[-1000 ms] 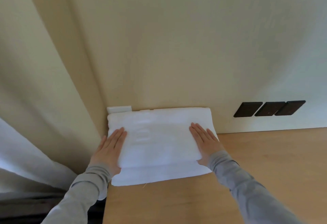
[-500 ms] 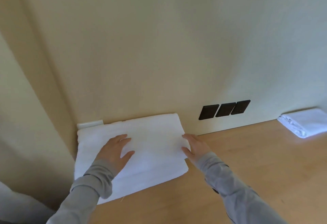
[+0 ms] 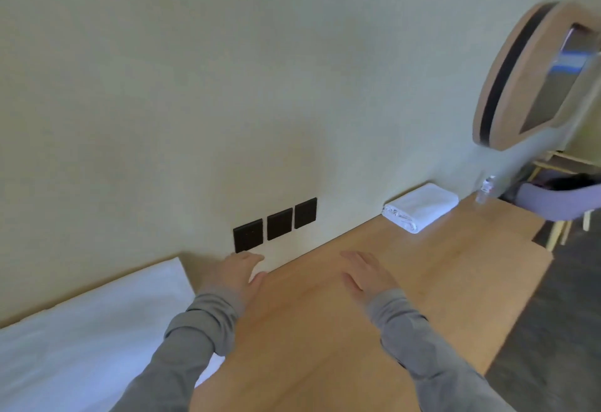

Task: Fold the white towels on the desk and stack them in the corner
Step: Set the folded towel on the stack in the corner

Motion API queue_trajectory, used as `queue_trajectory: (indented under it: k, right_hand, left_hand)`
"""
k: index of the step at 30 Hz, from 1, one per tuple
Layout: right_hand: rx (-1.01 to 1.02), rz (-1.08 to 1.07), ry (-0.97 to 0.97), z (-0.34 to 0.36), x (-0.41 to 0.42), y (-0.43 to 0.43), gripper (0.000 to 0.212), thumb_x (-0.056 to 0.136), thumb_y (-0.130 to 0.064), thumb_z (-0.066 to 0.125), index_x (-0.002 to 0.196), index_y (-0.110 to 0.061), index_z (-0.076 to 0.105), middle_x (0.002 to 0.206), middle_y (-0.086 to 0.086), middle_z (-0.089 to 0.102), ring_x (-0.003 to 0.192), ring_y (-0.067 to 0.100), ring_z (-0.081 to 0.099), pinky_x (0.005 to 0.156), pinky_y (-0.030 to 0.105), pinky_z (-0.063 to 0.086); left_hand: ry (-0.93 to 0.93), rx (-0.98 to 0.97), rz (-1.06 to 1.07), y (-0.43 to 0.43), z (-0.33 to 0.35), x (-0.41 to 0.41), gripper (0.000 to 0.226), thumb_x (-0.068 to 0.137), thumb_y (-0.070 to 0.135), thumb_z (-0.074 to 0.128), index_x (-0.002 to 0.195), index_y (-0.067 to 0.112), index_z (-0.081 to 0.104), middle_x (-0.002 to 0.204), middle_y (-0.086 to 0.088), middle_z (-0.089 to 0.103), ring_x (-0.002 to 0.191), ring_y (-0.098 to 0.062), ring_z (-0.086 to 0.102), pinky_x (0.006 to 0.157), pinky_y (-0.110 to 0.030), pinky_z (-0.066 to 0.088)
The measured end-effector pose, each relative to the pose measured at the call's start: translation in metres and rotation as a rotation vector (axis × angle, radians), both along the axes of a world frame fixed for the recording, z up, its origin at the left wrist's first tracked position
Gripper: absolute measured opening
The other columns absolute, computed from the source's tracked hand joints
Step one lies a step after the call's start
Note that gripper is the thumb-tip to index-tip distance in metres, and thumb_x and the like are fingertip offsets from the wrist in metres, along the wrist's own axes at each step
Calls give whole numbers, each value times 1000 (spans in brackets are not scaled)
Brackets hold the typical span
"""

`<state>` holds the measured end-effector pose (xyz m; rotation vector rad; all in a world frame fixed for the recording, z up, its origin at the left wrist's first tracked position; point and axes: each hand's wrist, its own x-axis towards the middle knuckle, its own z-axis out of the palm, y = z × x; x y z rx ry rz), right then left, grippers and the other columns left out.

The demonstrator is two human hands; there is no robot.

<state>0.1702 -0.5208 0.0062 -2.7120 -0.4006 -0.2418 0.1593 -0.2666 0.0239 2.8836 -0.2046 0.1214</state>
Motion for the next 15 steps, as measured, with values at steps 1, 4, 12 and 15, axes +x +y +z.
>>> queue_trajectory:
  k: [1, 4, 12, 15]
  right_hand:
    - [-3, -29, -6, 5, 0, -26, 41, 94, -19, 45, 135, -15, 43, 129, 2, 49, 123, 17, 41, 93, 19, 33]
    - [-4, -124, -32, 19, -3, -105, 39, 95, -20, 44, 133, -15, 44, 128, 3, 50, 121, 18, 42, 93, 20, 34]
    - [-1, -366, -58, 49, -33, -290, 45, 97, -24, 43, 140, -16, 36, 140, 4, 42, 126, 21, 42, 98, 27, 37]
    - [-7, -444, -63, 54, -45, -344, 45, 97, -25, 43, 140, -17, 36, 140, 5, 43, 124, 22, 45, 96, 29, 41]
  left_hand:
    - [-15, 43, -27, -25, 4, 5, 44, 98, 39, 33, 141, 28, 35, 145, 7, 38, 132, -13, 36, 108, -28, 30]
    - [-42, 119, -95, -102, 14, 20, 45, 99, 41, 31, 142, 28, 32, 145, 8, 38, 132, -12, 35, 107, -31, 30]
    - [-88, 136, -266, -305, 28, 51, 43, 98, 40, 31, 138, 28, 38, 139, 7, 44, 126, -16, 40, 101, -34, 33]
    - [-116, 151, -311, -368, 33, 58, 43, 97, 40, 31, 136, 28, 40, 137, 7, 47, 125, -16, 43, 97, -32, 33]
